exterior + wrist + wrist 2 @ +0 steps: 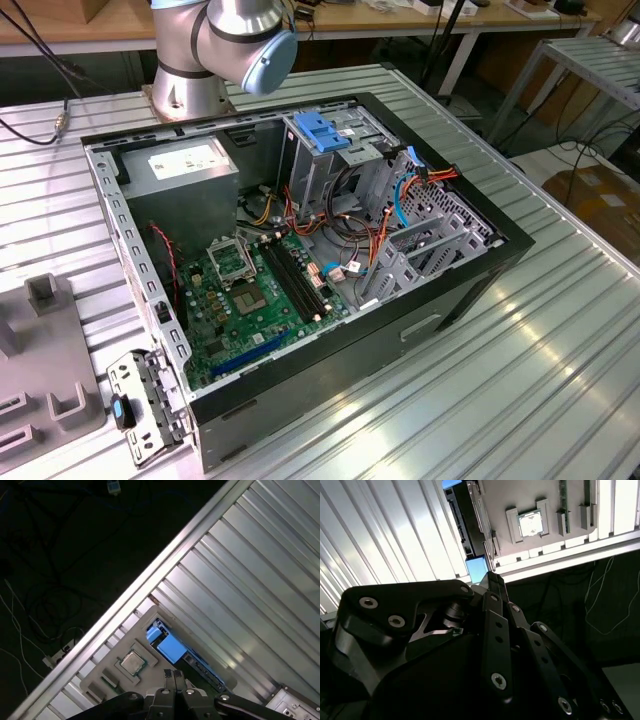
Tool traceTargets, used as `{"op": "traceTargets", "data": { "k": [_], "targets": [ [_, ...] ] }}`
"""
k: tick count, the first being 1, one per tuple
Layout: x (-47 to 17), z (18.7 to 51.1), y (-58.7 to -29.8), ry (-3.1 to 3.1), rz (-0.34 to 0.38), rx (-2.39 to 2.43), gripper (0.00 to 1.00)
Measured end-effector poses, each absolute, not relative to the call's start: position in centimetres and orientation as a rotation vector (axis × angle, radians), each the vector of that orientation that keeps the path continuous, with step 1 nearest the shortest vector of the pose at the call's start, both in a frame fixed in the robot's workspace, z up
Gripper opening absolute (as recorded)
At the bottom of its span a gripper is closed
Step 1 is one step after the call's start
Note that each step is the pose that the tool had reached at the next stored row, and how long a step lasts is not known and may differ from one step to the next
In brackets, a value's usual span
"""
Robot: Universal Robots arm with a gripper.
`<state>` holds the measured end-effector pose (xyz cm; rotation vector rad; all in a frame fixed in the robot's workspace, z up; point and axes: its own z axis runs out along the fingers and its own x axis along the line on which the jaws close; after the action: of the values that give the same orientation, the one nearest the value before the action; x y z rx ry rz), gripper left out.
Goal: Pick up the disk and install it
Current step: 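Pick up the disk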
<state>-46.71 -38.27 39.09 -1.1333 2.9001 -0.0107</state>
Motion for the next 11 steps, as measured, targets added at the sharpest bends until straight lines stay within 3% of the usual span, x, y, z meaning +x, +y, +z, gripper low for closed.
{"op": "traceTargets", "data": {
  "k": [11],
  "targets": [
    [-46.71, 39.08, -38.27, 2.858, -0.009, -1.235, 0.11]
  ]
}}
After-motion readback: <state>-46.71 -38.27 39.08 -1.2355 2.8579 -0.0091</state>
